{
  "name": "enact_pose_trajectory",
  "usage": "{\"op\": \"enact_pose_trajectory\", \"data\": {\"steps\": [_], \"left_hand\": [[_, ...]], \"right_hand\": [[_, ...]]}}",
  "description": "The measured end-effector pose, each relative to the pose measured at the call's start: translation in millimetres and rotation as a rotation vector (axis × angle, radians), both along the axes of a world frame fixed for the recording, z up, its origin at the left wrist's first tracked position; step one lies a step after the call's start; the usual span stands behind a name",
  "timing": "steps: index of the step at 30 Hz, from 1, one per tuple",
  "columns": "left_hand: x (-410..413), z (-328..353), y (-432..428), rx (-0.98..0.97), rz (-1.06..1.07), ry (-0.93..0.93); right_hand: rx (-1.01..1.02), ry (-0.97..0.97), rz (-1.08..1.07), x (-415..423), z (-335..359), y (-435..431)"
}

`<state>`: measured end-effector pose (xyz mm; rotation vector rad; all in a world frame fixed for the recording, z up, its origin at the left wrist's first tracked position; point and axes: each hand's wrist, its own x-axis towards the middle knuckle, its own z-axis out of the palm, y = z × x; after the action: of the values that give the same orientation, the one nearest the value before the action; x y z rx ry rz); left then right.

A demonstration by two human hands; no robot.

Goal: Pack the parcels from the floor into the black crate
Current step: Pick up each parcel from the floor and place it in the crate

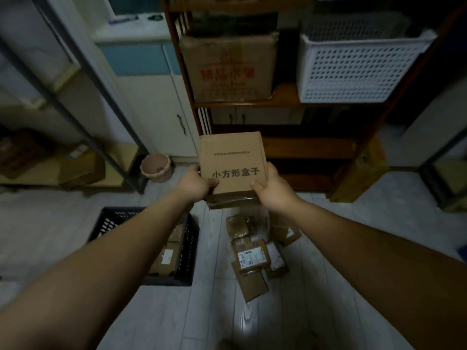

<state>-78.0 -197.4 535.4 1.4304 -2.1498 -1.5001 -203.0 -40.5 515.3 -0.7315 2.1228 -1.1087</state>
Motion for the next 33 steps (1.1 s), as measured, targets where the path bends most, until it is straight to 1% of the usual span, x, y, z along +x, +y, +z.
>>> {"op": "enact_pose_trajectory", "data": {"steps": [3, 6, 12, 15, 19, 23, 25, 27, 29, 31, 33], "left_hand": [[19.1, 45.9, 12.3, -0.018, -0.019, 0.002], [33.7, 82.3, 29.0, -0.012, -0.034, 0.04], [68.6, 138.1, 78.4, -0.006, -0.028, 0.15], [87.3, 163.3, 108.5, -0.058, -0.004, 0.19], [116.2, 194.5, 129.8, -0.098, 0.012, 0.301], [144.2, 224.3, 139.0, -0.154, -0.121, 0.422], [160.0, 235.7, 135.3, -0.145, -0.145, 0.448], [176.9, 245.7, 127.2, -0.049, -0.12, 0.504], [194.2, 254.6, 115.4, 0.009, -0.082, 0.522], [214.2, 260.8, 100.3, 0.014, -0.017, 0.517], [238.7, 262.4, 81.1, -0.033, 0.027, 0.521]], "right_hand": [[-0.022, 0.048, 0.01, 17.4, 51.2, 16.7], [-0.057, 0.08, 0.008, 30.8, 88.2, 36.2], [-0.07, 0.213, 0.031, 57.1, 144.5, 82.1], [-0.117, 0.259, 0.046, 71.5, 169.4, 110.1], [-0.186, 0.32, 0.078, 95.9, 209.1, 135.0], [-0.241, 0.279, 0.011, 118.1, 239.3, 141.3], [-0.221, 0.267, -0.05, 128.4, 249.6, 138.0], [-0.208, 0.211, -0.076, 139.3, 258.5, 130.2], [-0.243, 0.123, -0.063, 153.7, 265.5, 115.6], [-0.286, 0.056, -0.056, 172.4, 269.6, 96.5], [-0.302, 0.055, -0.058, 193.2, 267.3, 71.8]]}}
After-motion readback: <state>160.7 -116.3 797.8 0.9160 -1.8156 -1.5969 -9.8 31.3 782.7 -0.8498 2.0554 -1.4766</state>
